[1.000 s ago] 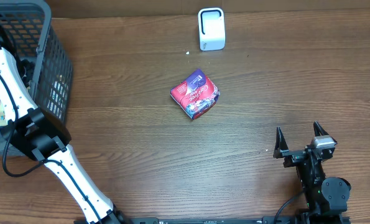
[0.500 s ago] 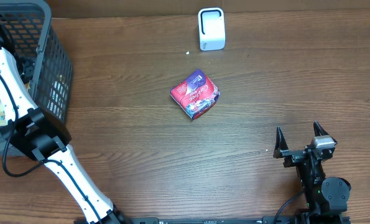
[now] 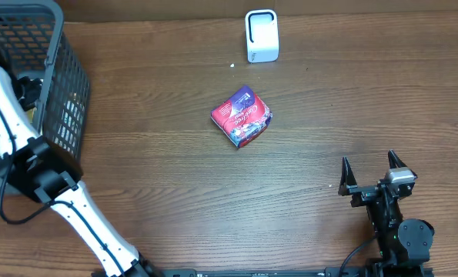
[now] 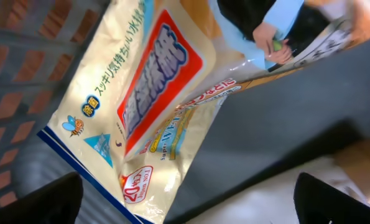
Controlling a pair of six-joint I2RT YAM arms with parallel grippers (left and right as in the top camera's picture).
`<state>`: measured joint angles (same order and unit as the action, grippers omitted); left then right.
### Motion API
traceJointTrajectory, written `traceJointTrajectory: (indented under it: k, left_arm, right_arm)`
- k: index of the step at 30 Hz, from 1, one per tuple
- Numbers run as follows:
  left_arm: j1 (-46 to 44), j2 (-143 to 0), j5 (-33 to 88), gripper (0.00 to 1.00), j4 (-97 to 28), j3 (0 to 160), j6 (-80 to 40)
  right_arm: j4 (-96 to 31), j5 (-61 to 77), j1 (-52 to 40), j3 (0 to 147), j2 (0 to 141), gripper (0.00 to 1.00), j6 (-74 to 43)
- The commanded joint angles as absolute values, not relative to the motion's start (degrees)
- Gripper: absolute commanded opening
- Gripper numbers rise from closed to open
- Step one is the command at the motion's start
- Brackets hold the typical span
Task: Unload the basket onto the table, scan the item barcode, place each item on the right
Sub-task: 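Lower the left gripper into the basket over the yellow-white pouch, then close the left gripper on the yellow-white pouch and lift it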
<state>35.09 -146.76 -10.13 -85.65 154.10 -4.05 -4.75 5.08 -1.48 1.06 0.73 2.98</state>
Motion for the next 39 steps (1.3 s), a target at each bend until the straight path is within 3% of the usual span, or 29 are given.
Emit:
traceJointTrajectory:
  k: [1,7,29,36,39]
  left_arm:
    - [37.3,-140.2,0.4,1.00,-85.3,154.5,2.6]
    - [38.3,-141.2,9.1,1.00,-85.3,153.6,9.0]
    - [37.6,-142.2,-3.0,1.00,-67.5,137.3,10.3]
    - [37.6,-142.2,-3.0,0.97,-63.4,132.3,10.3]
    - [37.5,-142.2,-3.0,0.88,-62.2,130.7,10.3]
  right_arm:
    - [-4.5,4.5,-1.0,0.5,0.2,1.00,3.0]
    - [-4.5,4.5,-1.0,0.5,0.2,1.00,3.0]
    - [-4.5,4.5,-1.0,0.5,0.2,1.00,3.0]
    - [-4.5,4.5,-1.0,0.5,0.2,1.00,3.0]
    - [-4.5,4.5,-1.0,0.5,0.2,1.00,3.0]
